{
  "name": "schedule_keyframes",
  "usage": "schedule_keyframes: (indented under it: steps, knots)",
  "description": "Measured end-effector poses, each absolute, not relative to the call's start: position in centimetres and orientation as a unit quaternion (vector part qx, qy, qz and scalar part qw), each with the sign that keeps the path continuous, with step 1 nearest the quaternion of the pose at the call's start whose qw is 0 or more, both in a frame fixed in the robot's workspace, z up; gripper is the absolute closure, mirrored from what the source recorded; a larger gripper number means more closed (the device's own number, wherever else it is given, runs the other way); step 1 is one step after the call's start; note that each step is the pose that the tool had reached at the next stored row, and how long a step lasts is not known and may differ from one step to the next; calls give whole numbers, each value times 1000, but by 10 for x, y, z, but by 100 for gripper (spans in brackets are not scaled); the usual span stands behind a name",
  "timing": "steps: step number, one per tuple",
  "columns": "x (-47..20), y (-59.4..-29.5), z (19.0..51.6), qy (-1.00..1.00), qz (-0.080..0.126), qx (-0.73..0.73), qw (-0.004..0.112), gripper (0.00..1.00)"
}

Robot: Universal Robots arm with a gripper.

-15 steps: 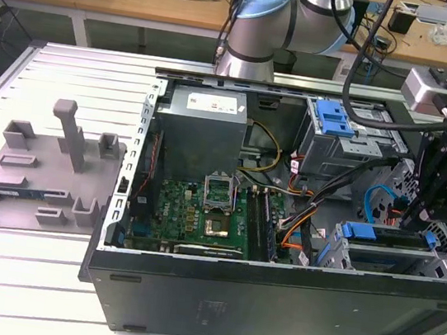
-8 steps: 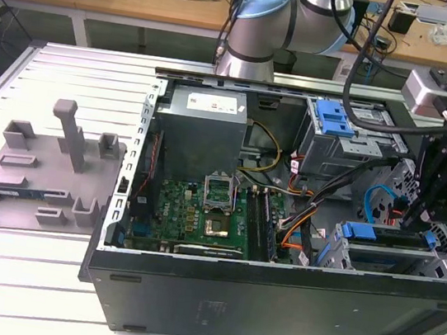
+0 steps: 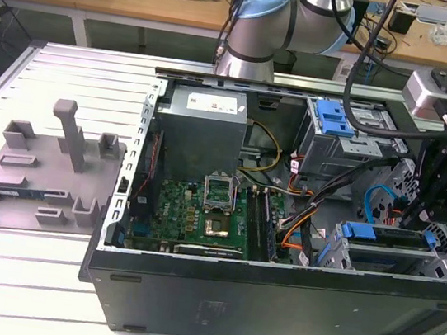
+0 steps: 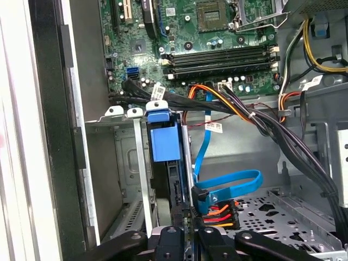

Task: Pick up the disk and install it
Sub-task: 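Insert the first disk wire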

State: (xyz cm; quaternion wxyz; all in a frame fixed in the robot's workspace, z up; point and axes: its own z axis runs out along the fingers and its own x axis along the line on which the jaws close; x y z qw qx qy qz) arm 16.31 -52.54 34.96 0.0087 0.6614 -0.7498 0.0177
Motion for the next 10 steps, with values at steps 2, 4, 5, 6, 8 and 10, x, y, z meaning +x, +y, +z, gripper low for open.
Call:
schedule_keyframes:
  steps: [2,4,5,6,8,10]
  knots:
    - [163,-526,350,-750,18,661,9,83]
    - [163,-526,350,-750,18,661,9,83]
    - [163,-526,350,-750,18,661,9,83]
    - [163,-526,350,-750,18,661,9,83]
    - [163,-526,350,-750,18,661,9,83]
    - [163,-526,349,-750,18,662,9,83]
